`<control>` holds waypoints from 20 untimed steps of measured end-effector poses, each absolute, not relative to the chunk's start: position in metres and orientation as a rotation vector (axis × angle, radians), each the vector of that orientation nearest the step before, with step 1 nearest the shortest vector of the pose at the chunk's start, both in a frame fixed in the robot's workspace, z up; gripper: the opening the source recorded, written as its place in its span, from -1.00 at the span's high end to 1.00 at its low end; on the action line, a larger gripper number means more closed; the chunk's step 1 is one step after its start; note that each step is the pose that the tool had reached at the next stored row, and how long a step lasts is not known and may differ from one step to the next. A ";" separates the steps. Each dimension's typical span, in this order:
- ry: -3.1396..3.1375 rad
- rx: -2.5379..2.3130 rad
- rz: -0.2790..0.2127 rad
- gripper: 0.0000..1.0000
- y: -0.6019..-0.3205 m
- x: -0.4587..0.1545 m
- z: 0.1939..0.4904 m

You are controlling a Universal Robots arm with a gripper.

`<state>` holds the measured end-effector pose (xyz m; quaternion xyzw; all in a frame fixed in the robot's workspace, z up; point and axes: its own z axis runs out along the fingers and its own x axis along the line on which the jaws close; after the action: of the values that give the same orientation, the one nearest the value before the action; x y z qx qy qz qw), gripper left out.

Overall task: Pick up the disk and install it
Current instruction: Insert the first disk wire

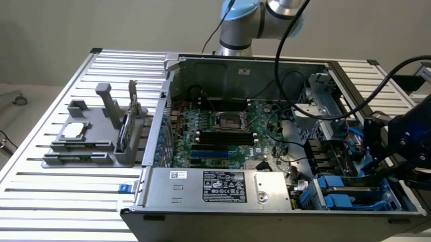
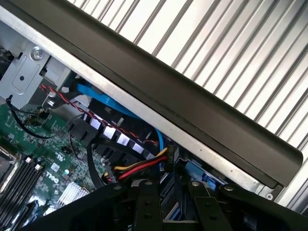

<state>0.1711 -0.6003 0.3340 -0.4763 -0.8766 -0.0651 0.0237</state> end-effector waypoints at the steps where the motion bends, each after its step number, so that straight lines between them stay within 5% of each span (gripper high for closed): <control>1: -2.713 -1.474 -0.202 0.46 -0.600 0.172 0.334; 20: -2.688 -1.464 -0.181 0.46 -0.594 0.177 0.334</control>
<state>0.1766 -0.5942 0.3335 -0.4771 -0.8760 -0.0590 0.0379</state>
